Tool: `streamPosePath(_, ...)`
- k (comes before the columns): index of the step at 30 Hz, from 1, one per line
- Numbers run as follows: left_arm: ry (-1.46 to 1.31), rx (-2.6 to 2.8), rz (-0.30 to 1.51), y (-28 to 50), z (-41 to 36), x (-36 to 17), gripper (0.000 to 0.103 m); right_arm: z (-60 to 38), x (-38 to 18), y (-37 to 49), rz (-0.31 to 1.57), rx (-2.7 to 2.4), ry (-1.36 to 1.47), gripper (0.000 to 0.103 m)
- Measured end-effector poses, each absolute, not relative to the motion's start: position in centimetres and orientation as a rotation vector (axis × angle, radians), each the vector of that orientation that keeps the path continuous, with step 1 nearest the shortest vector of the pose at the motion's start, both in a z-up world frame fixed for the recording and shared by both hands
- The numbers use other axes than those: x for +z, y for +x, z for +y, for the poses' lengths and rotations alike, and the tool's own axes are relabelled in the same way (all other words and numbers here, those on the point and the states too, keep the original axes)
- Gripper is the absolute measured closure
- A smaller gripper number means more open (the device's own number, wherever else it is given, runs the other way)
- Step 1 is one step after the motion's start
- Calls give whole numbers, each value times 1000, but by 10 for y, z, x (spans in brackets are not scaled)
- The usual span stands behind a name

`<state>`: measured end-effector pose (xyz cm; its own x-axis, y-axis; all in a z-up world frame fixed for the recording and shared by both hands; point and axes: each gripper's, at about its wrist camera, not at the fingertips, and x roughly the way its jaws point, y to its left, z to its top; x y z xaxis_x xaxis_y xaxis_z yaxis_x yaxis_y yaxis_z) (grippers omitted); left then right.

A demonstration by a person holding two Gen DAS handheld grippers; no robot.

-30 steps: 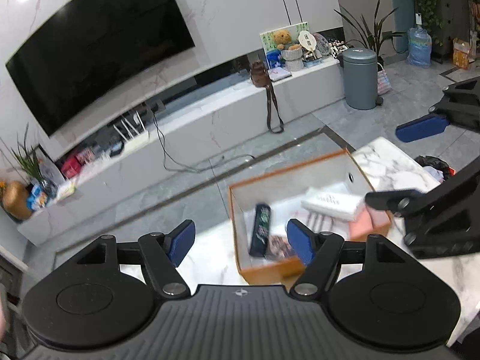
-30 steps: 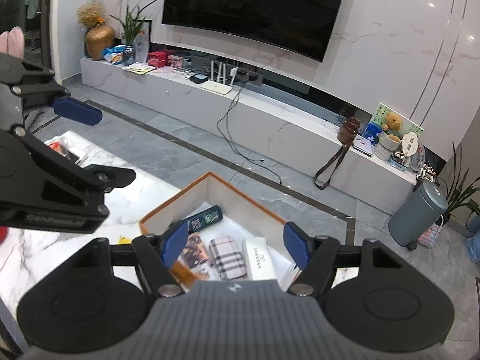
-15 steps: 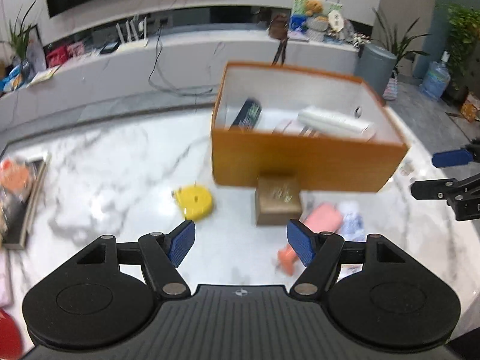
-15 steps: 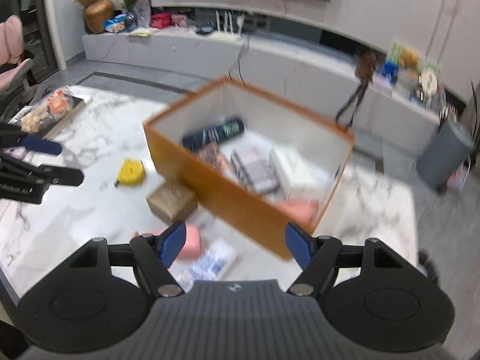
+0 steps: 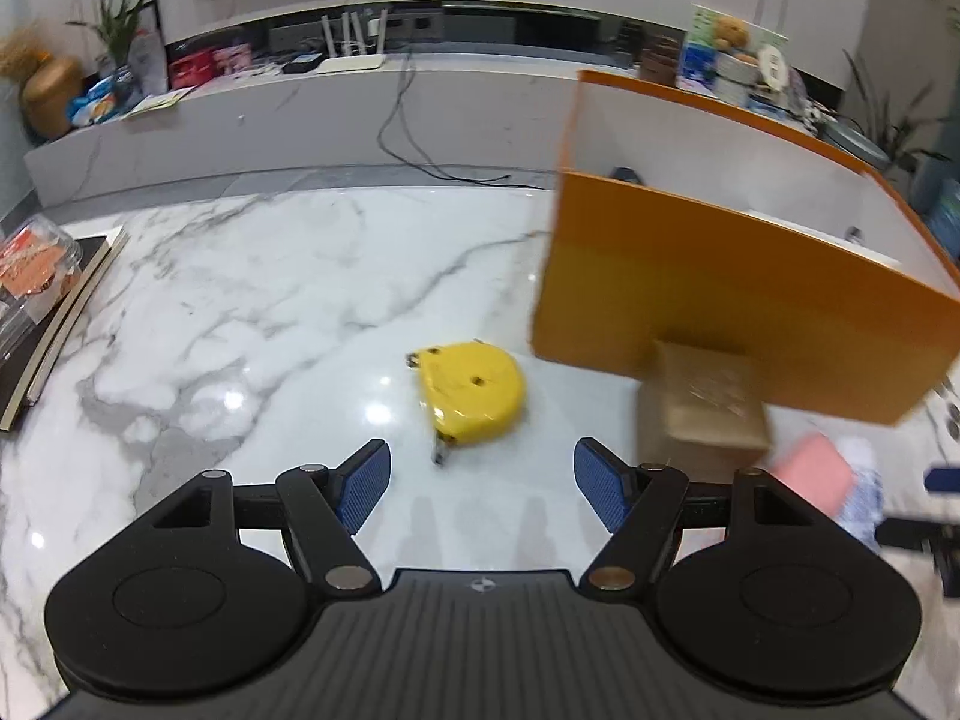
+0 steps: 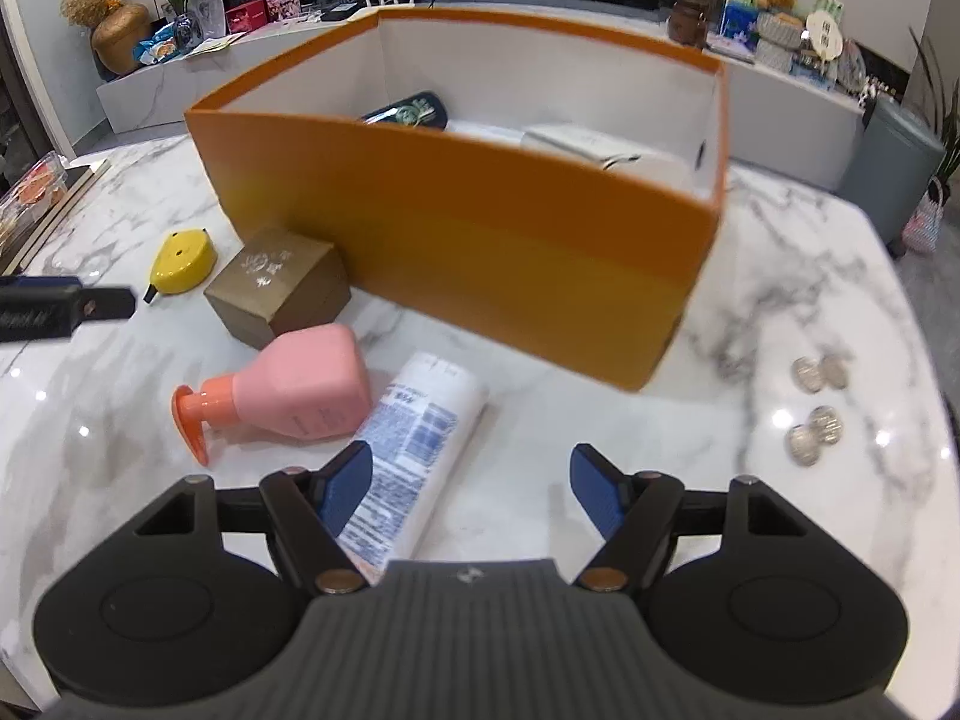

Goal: Organize rigid objects
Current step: 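Withdraw both tools from the box toward the remaining items, then grasp the yellow tape measure with the left tool while the right tool grasps the white lotion tube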

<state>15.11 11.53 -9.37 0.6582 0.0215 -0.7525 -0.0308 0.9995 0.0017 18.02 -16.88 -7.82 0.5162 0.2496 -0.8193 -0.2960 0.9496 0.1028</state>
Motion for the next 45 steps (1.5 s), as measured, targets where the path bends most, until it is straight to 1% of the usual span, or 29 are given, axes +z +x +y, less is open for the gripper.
streamPosePath(6,-66,29,882,168,121,-109,20,-152,-91,185,965,340,-85,31)
streamPosePath(15,-25,46,863,183,107,-120,21,-143,-105,188,963,354,-123,29)
streamPosePath(17,-38,53,862,188,109,-122,21,-142,-108,187,968,363,-142,31)
streamPosePath(19,-57,55,859,192,110,-123,24,-143,-108,185,958,379,-160,34)
streamPosePath(21,-60,62,851,195,110,-123,31,-146,-107,185,957,393,-164,39)
streamPosePath(22,-58,66,848,195,110,-123,35,-148,-107,186,957,395,-166,43)
streamPosePath(23,-54,74,846,196,110,-123,37,-151,-107,186,958,397,-168,47)
streamPosePath(25,-50,75,844,196,110,-123,41,-157,-106,188,961,395,-164,50)
streamPosePath(27,-42,66,846,193,109,-122,43,-164,-106,189,962,384,-160,50)
streamPosePath(33,2,26,862,176,107,-122,44,-190,-107,189,967,362,-144,50)
streamPosePath(42,50,-40,890,130,95,-121,44,-210,-110,185,953,347,-133,50)
streamPosePath(45,57,-41,883,119,92,-122,42,-211,-112,186,936,347,-134,51)
